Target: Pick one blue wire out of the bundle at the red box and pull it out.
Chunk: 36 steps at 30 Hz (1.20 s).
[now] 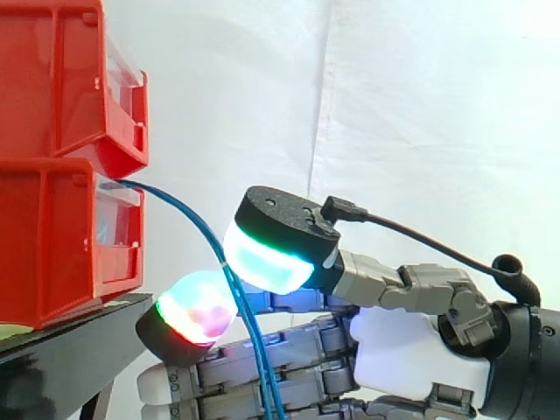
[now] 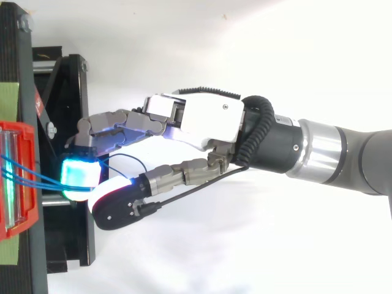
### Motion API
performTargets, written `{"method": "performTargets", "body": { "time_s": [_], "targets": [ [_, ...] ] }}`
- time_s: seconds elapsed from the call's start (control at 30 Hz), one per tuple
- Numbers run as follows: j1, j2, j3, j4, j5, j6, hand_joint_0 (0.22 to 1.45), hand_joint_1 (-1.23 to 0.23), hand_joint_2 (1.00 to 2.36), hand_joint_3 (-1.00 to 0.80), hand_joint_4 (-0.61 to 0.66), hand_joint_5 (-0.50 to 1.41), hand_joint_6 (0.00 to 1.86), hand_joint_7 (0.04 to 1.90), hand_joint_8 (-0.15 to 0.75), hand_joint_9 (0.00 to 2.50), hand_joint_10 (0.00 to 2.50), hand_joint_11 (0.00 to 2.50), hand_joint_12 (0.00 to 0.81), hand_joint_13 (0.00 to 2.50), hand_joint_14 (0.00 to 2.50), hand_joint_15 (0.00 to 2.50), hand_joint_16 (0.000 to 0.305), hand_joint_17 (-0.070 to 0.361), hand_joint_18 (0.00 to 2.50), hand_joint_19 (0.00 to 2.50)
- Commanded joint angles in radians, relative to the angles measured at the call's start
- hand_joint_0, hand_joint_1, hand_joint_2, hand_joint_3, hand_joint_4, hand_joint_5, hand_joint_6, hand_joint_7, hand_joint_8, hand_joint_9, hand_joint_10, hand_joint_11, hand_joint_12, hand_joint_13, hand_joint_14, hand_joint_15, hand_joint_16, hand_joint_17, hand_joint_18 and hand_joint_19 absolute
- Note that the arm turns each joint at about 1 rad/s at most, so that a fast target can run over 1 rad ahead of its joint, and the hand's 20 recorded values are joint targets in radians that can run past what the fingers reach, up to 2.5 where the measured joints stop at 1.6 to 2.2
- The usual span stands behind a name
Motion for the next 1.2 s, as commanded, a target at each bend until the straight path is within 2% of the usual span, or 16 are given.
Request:
{"method": "performTargets", "body": {
  "time_s": [0.0,0.4,0.7,0.83,1.17],
  "targets": [
    [0.000,0.000,0.007,0.000,0.000,0.000,0.62,-0.65,1.01,-0.32,0.25,-0.11,0.54,1.21,0.251,0.65,0.00,0.12,0.327,0.41,0.01,0.18,0.051,0.114,0.29,0.27],
    [-0.002,0.000,0.007,0.000,-0.002,0.000,0.61,-0.66,1.01,-0.33,0.25,-0.12,0.60,1.12,0.251,0.65,0.00,0.13,0.329,0.41,0.01,0.18,0.051,0.114,0.30,0.27],
    [-0.006,0.000,0.009,0.003,-0.005,0.001,0.62,-0.66,1.01,-0.32,0.24,-0.15,0.73,0.97,0.257,0.65,0.00,0.17,0.330,0.41,0.01,0.19,0.051,0.114,0.30,0.27],
    [-0.006,0.000,0.009,0.008,-0.006,0.001,0.62,-0.67,1.01,-0.27,0.23,-0.18,0.82,0.87,0.259,0.64,0.01,0.21,0.332,0.41,0.01,0.20,0.051,0.114,0.31,0.27],
    [-0.006,0.000,0.009,0.015,-0.008,0.001,0.61,-0.66,1.01,-0.12,0.23,-0.19,0.90,0.82,0.293,0.68,0.01,0.28,0.362,0.45,0.01,0.21,0.057,0.127,0.35,0.26]
  ]
}}
